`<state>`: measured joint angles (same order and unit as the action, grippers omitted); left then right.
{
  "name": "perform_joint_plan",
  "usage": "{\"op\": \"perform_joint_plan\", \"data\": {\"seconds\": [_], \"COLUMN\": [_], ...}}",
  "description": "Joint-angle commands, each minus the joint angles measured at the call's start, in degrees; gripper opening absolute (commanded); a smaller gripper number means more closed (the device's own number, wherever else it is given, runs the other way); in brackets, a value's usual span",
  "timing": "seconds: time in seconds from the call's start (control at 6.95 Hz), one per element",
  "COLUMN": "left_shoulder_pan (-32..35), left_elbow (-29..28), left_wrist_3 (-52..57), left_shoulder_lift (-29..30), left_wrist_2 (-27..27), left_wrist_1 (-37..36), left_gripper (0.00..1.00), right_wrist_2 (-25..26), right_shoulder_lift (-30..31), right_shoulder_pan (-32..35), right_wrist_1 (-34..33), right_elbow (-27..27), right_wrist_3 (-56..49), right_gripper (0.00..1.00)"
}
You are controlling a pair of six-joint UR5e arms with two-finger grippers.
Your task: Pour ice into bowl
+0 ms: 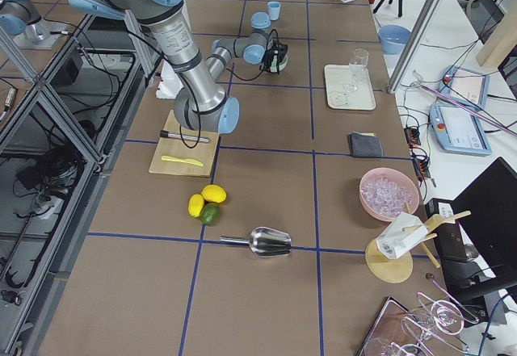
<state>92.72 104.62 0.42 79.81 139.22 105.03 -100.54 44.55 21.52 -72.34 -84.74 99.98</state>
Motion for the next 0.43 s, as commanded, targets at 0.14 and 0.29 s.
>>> {"op": "perform_joint_plan", "data": {"seconds": [0.14,0.29], "left_shoulder_pan": [0.0,0.0], "left_elbow": [0.0,-0.4], "left_wrist_3": [-0.1,-0.1], "left_shoulder_lift": [0.0,0.0], "left_wrist_2": [0.0,0.0], "left_wrist_1": [0.0,-0.2], "left_gripper": [1.0,1.0], "right_wrist_2": [0.1,-0.1], "right_shoulder_lift": [-0.1,-0.1], "right_shoulder_pan": [-0.2,-0.1], "right_wrist_1": [0.2,0.3], "right_elbow": [0.2,-0.1], "right_wrist_3": [1.3,1.4], "right_gripper": [1.0,1.0]}}
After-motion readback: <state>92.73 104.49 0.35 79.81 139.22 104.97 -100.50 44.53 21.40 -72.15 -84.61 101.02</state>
